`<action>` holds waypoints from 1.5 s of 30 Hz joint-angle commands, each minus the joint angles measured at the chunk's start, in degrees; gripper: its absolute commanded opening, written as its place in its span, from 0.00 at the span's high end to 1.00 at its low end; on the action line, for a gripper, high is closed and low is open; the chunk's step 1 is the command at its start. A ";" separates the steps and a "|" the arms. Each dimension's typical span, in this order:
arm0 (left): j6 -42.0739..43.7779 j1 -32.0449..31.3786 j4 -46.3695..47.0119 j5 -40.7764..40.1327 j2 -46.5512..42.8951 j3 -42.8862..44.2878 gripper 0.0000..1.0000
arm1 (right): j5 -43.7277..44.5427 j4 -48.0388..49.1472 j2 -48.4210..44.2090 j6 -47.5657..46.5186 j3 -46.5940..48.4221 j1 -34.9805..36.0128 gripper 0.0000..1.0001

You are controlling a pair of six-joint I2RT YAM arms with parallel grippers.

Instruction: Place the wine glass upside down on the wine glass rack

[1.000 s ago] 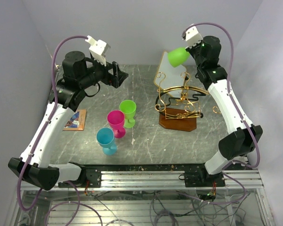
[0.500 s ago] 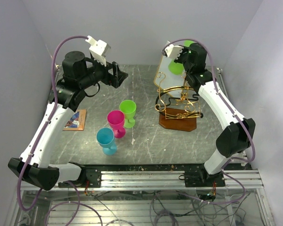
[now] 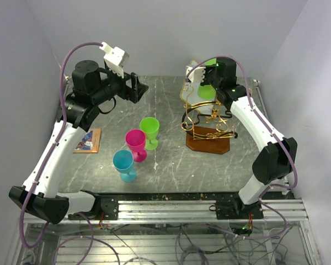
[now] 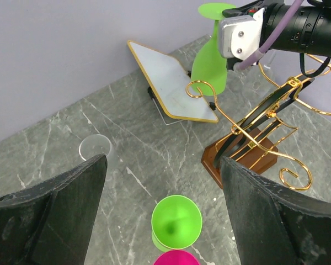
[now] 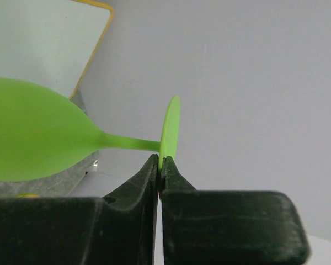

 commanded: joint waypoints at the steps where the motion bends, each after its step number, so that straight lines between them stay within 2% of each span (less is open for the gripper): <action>1: 1.32 -0.08 0.35 -1.38 -1.56 1.34 0.07 | -3.72 -4.51 -0.99 -4.80 0.12 0.28 1.00; 14: 2.24 -0.06 0.52 -2.33 -2.28 0.21 0.07 | -9.67 -10.20 -3.79 -3.62 -1.30 0.38 1.00; 37: 2.35 -0.08 1.02 -1.72 -2.90 -0.20 0.06 | -10.33 -14.70 -10.57 0.00 -4.74 0.37 1.00; 45: 2.53 -0.08 1.02 -1.71 -3.18 -0.42 0.06 | -8.04 -13.70 -12.69 0.89 -7.65 0.42 1.00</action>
